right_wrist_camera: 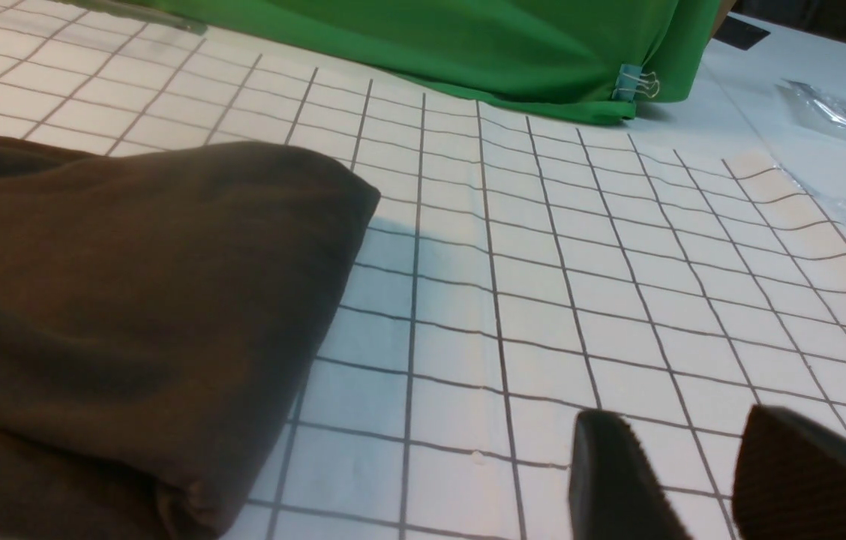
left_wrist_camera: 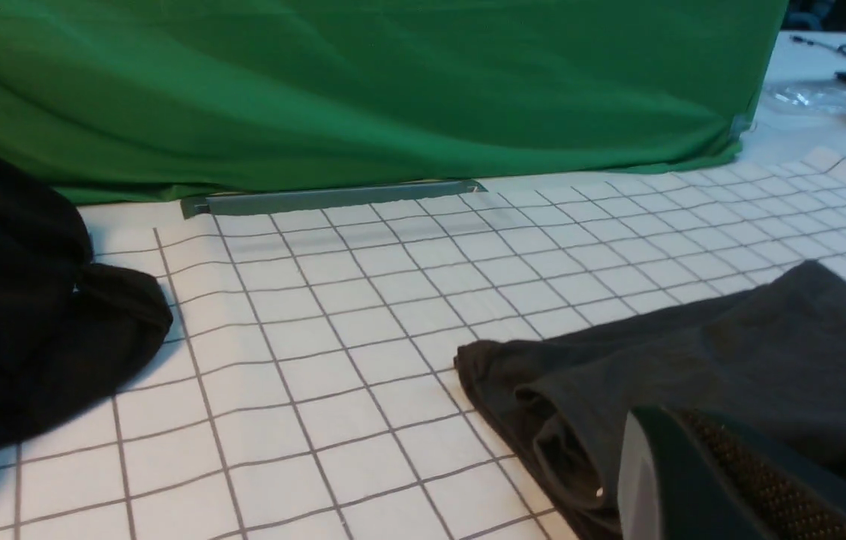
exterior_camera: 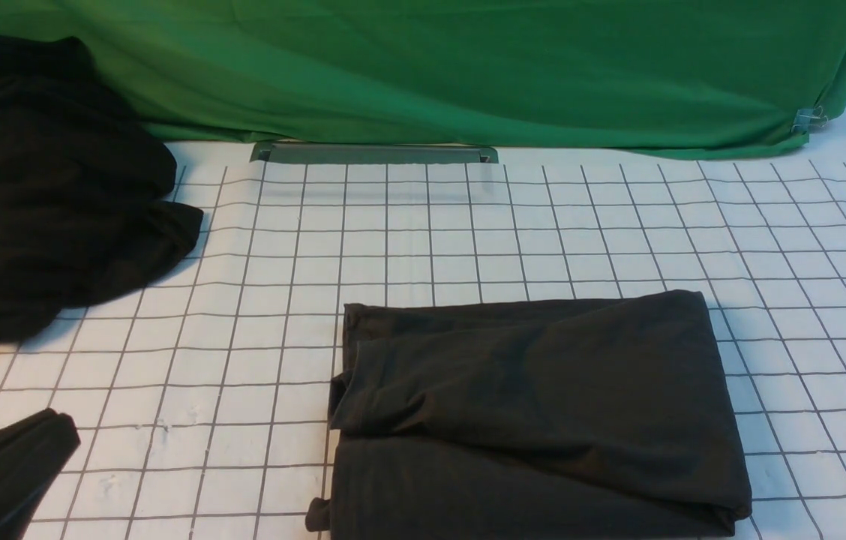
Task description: Fold a long-sleeved shirt over a white checkered tablecloth.
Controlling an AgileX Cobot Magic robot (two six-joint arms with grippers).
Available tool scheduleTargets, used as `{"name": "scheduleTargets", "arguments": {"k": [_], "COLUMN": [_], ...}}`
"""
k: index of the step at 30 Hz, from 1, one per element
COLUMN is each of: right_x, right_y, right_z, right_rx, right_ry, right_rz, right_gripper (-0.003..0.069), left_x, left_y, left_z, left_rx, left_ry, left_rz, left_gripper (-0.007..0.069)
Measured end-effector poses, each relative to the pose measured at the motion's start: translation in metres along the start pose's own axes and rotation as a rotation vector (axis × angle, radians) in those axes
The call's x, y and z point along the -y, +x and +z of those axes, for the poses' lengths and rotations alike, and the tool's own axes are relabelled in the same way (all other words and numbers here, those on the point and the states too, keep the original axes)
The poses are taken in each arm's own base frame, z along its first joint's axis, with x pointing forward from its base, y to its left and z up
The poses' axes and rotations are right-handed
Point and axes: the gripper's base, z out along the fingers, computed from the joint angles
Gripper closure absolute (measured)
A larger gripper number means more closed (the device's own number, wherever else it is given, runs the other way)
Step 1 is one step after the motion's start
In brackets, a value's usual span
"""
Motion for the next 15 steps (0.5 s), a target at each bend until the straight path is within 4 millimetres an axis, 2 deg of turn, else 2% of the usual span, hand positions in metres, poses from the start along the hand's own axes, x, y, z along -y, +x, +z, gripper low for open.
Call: {"name": "scheduleTargets", "arguments": {"k": [4,10,15], "right_x": [0.000,0.000,0.000], "right_y": [0.000,0.000,0.000], "right_z": [0.000,0.000,0.000], "right_rx": [0.000,0.001,0.003], "right_ry": [0.000,0.000,0.000], "right_rz": [0.000,0.000,0.000], "right_gripper": [0.0419,0.0418,0.0417], "left_x": [-0.003,-0.017,-0.023], "left_y": [0.002,0.016,0.024], "left_z": [-0.005,-0.025,-0.023], "left_rx": [-0.003,-0.024,0.096], "left_ry": [-0.039,-0.284,-0.410], "left_rz": [0.021,0.055,0.042], "left_gripper": [0.0613,0.0613,0.0613]}}
